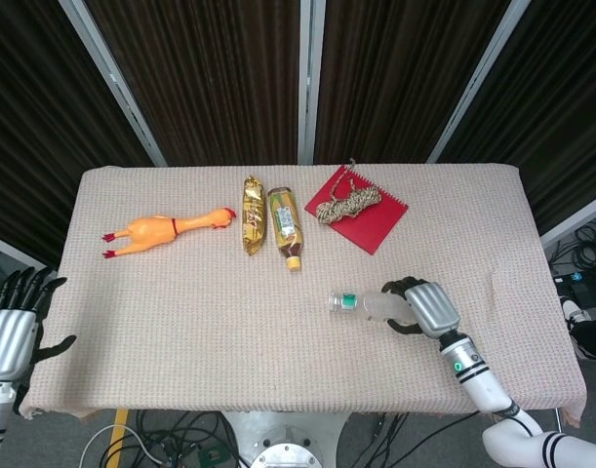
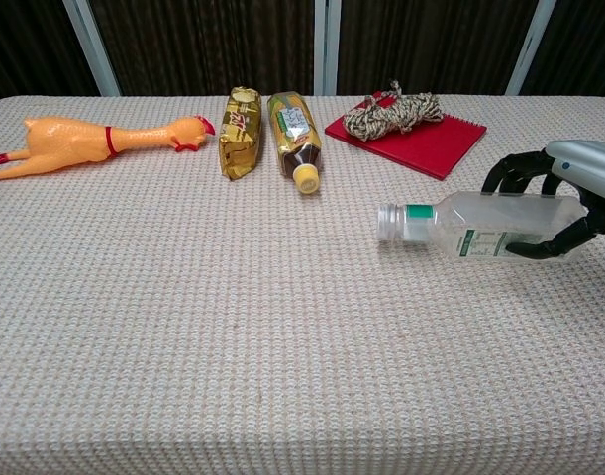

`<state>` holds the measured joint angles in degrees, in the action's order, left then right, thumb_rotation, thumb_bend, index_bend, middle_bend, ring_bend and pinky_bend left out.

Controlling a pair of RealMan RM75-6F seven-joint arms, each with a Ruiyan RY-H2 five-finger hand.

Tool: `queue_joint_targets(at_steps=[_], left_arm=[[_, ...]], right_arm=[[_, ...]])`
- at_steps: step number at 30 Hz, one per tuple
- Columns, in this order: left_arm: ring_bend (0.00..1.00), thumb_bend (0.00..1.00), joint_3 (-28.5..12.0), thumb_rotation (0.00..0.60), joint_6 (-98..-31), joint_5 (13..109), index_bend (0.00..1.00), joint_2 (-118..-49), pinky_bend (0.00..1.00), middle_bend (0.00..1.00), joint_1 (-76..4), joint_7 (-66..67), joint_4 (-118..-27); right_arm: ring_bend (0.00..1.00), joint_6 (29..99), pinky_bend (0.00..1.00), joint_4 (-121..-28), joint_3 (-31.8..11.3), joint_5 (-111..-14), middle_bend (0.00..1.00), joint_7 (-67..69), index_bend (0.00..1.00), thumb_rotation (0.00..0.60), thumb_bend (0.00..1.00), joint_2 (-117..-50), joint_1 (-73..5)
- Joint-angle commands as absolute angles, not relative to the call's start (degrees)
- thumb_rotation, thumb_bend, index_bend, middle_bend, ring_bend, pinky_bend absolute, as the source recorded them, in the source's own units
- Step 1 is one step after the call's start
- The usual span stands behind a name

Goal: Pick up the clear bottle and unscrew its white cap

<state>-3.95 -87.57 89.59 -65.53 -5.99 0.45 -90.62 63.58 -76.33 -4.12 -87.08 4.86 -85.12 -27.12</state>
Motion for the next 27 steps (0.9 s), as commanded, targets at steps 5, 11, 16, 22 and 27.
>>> queue_joint_targets(at_steps=[5,11,16,22,27], left_arm=[[0.0,0.0,-6.7,0.6,-84.8,94.3,0.19,-65.0,0.05,0.07,-12.3,-3.6,-92.9],[0.0,0.0,-7.4,0.6,-81.4,97.6,0.19,-66.1,0.05,0.07,-17.3,-4.9,-95.8],[0.0,0.0,-7.7,0.6,-79.0,99.3,0.19,-68.0,0.05,0.07,-20.9,-5.3,-97.1],[0.0,0.0,-8.5,0.6,-77.8,100.0,0.19,-71.4,0.05,0.07,-24.3,-6.1,-97.8],[0.0,0.0,-9.3,0.6,-76.7,99.8,0.19,-74.6,0.05,0.07,-27.0,-7.6,-97.5]], right_arm=[[0.32,67.9,0.48,-76.0,-4.9,-93.1,0.48,18.7,0.45,0.6,0.26,-87.3,-30.0],[0.32,69.4,0.48,-74.7,-6.5,-95.0,0.48,24.7,0.45,0.6,0.3,-91.4,-33.3],[0.32,69.5,0.48,-73.9,-7.2,-95.5,0.48,28.2,0.45,0.6,0.31,-94.0,-35.6],[0.32,69.5,0.48,-73.4,-7.6,-95.1,0.48,30.8,0.45,0.6,0.33,-95.6,-37.2],[0.32,70.0,0.48,-74.3,-7.7,-94.9,0.48,30.6,0.45,0.6,0.33,-96.0,-37.9]])
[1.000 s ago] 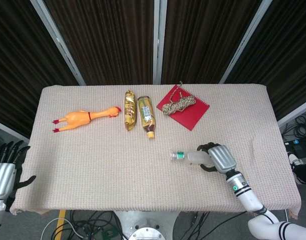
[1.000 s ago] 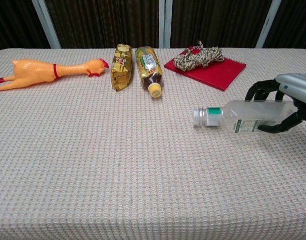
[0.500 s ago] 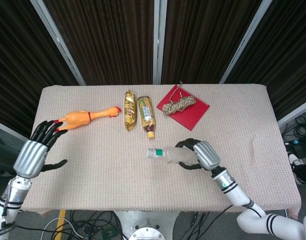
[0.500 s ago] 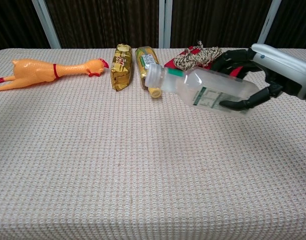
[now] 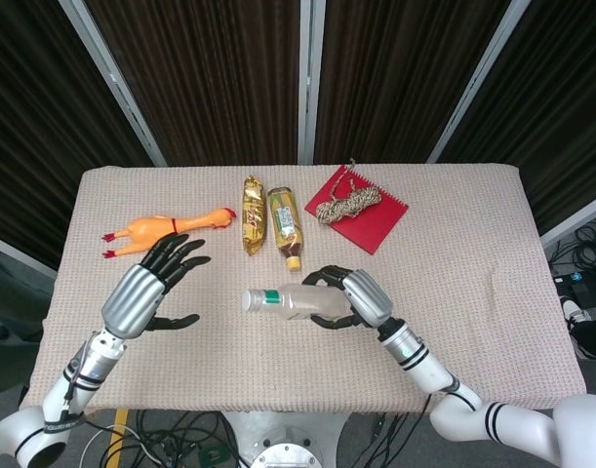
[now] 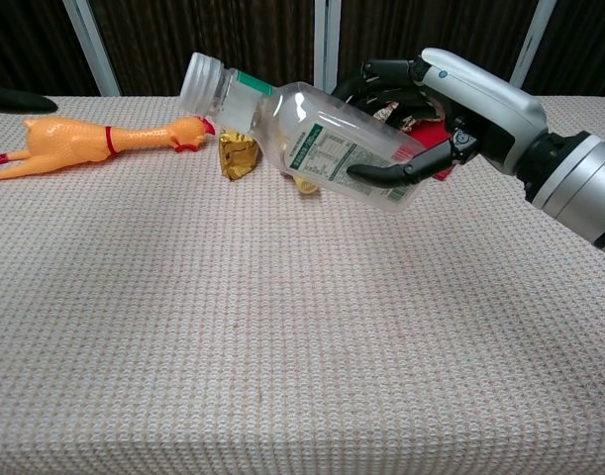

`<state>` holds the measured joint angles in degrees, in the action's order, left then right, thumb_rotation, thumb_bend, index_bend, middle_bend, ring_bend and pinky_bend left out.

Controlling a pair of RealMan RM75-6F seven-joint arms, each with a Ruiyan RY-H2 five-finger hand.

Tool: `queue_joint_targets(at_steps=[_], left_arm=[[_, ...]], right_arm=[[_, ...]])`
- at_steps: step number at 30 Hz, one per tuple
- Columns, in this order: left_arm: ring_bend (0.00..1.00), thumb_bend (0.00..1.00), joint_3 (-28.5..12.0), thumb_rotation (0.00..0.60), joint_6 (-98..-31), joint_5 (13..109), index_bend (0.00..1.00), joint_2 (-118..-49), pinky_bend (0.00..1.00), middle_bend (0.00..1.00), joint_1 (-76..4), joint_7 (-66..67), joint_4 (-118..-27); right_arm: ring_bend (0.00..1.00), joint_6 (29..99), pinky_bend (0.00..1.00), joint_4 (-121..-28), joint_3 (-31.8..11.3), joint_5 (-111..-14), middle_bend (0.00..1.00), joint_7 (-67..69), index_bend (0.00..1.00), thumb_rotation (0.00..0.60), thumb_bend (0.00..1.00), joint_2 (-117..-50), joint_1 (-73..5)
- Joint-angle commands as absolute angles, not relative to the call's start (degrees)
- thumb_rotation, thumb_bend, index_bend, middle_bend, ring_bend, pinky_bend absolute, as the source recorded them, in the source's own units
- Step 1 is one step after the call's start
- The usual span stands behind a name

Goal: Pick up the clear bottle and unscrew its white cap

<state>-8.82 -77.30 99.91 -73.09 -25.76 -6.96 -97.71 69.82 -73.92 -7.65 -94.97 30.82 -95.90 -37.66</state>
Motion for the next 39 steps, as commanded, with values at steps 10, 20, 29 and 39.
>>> queue_joint_targets(at_steps=[10,20,29,39], left_arm=[[0.0,0.0,-10.1,0.6,-76.6,98.7,0.19,-79.2,0.05,0.07,-30.0,-7.2,-95.2],[0.0,0.0,-9.5,0.6,-77.3,99.1,0.19,-79.9,0.05,0.07,-31.4,-7.5,-95.1],[0.0,0.0,-9.3,0.6,-78.0,99.0,0.2,-80.6,0.05,0.07,-32.4,-9.0,-95.1],[0.0,0.0,-9.0,0.6,-79.7,99.4,0.2,-79.9,0.05,0.08,-32.5,-9.6,-96.3]], right_arm=[[0.33,70.0,0.48,-76.2,-7.6,-94.1,0.48,29.4,0.45,0.6,0.33,-95.7,-38.6],[0.33,70.3,0.48,-76.5,-7.1,-93.5,0.48,29.1,0.45,0.6,0.33,-95.6,-38.7],[0.33,69.9,0.48,-76.6,-6.9,-93.1,0.48,28.6,0.45,0.6,0.34,-96.0,-39.2],[0.33,68.9,0.48,-76.7,-6.9,-92.2,0.49,27.8,0.45,0.6,0.34,-96.2,-39.8]])
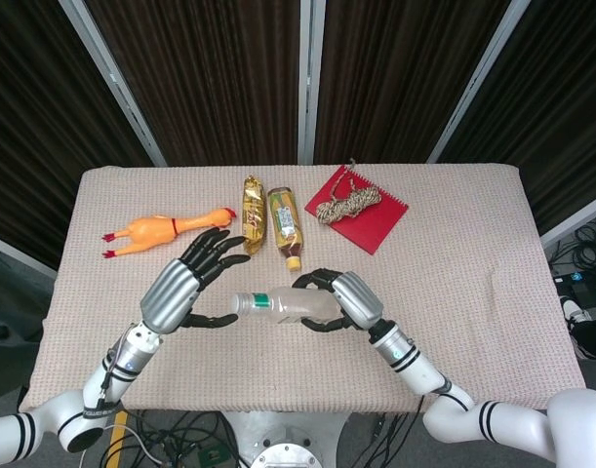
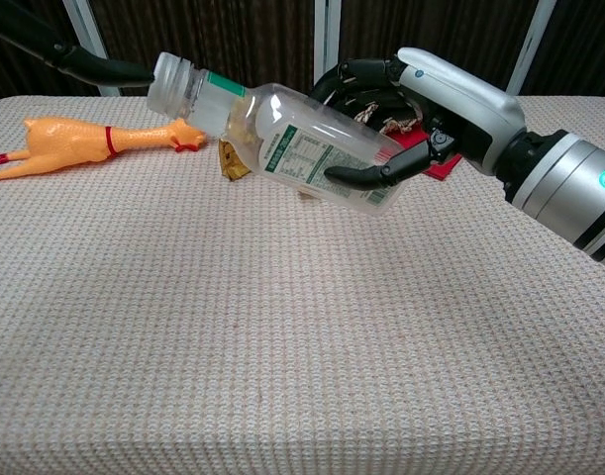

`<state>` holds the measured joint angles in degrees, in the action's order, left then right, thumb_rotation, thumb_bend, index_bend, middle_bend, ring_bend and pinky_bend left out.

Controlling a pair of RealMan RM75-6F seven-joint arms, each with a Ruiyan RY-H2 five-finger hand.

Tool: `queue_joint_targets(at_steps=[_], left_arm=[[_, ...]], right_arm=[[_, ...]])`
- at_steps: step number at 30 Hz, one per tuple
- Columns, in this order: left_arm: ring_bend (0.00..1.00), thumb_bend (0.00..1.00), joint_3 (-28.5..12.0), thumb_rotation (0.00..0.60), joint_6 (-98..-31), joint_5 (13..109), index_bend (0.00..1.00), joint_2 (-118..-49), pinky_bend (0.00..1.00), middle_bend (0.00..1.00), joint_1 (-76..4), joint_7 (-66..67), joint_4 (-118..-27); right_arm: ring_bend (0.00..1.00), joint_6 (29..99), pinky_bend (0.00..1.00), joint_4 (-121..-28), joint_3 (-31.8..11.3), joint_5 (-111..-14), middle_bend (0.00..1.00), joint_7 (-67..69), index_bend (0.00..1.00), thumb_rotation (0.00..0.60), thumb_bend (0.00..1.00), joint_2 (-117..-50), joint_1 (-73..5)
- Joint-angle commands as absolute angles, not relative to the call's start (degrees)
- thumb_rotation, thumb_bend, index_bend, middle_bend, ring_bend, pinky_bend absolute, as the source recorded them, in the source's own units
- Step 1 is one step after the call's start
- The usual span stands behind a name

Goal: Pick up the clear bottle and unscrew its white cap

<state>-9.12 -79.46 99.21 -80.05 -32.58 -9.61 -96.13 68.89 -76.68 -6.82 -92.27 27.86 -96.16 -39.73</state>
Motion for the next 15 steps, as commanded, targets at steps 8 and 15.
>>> queue_joint_targets(at_steps=[8,15], left_arm=[[0.0,0.0,-7.8,0.6,-79.1,99.0,0.2,-79.8,0.05,0.08,-32.6,-8.8,-95.7],[0.0,0.0,-8.1,0.6,-79.4,98.7,0.2,-80.2,0.05,0.08,-32.9,-8.0,-95.7]], right_arm=[[0.34,71.0,0.49,-77.2,-7.2,-92.6,0.49,28.7,0.45,0.6,0.34,-95.7,-39.3],[0.34,70.5,0.49,-77.4,-6.4,-93.1,0.49,28.3,0.45,0.6,0.34,-95.6,-39.6]])
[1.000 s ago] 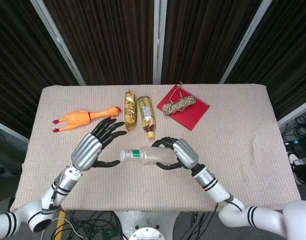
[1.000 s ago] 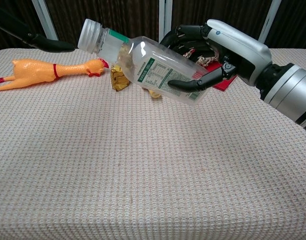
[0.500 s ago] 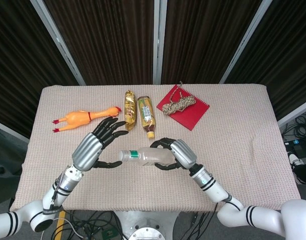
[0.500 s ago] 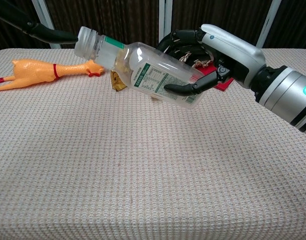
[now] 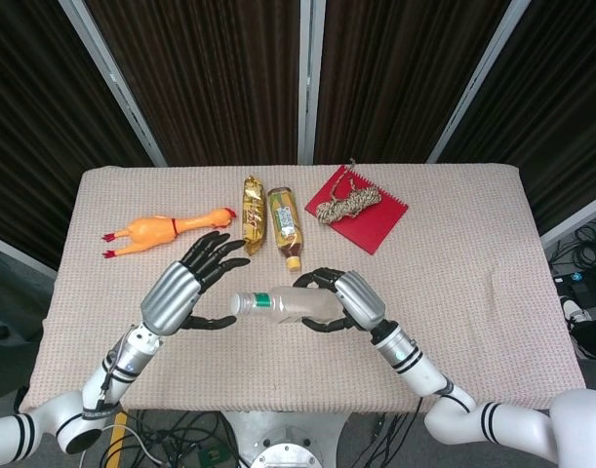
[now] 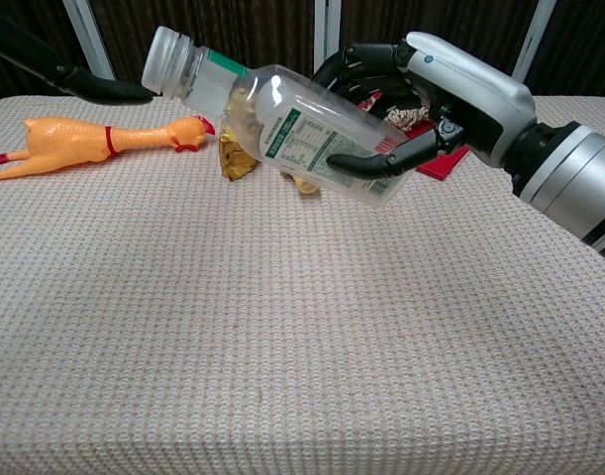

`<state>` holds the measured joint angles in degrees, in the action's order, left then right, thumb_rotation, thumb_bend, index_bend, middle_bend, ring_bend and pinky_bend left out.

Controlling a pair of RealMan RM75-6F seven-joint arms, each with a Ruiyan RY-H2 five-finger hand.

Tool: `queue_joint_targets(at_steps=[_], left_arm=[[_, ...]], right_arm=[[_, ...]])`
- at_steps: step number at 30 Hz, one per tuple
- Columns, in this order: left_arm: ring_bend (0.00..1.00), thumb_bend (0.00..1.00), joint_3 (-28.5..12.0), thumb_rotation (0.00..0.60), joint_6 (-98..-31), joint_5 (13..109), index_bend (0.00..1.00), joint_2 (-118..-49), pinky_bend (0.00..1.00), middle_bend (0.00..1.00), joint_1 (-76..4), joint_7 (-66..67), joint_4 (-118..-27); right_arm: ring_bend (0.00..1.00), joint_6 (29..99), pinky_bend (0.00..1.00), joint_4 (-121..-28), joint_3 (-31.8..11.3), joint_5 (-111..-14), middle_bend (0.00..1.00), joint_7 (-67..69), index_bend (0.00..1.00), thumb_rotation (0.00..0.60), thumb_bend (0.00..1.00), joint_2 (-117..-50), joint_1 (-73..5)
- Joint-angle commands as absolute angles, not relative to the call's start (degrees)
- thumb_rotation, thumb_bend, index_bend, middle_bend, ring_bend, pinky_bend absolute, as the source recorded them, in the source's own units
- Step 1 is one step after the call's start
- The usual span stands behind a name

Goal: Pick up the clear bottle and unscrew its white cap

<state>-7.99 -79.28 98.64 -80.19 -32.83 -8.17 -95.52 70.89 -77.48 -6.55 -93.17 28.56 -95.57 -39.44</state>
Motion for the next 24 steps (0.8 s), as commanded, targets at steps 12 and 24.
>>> queue_joint_targets(at_steps=[12,24], left_arm=[[0.0,0.0,-7.8,0.6,-80.5,100.1,0.2,-79.7,0.05,0.08,-33.3,-7.4,-97.6],[0.0,0.0,-7.3,0.6,-80.1,99.3,0.2,-80.1,0.05,0.08,-33.0,-4.9,-96.5]], right_arm=[[0.34,69.8,0.49,-77.0,-6.5,-92.6,0.49,27.5,0.45,0.6,0.34,-96.2,-40.1],[0.34,71.3,0.49,-78.0,-6.4,-93.3,0.49,27.9,0.45,0.6,0.34,-95.2,-39.7]])
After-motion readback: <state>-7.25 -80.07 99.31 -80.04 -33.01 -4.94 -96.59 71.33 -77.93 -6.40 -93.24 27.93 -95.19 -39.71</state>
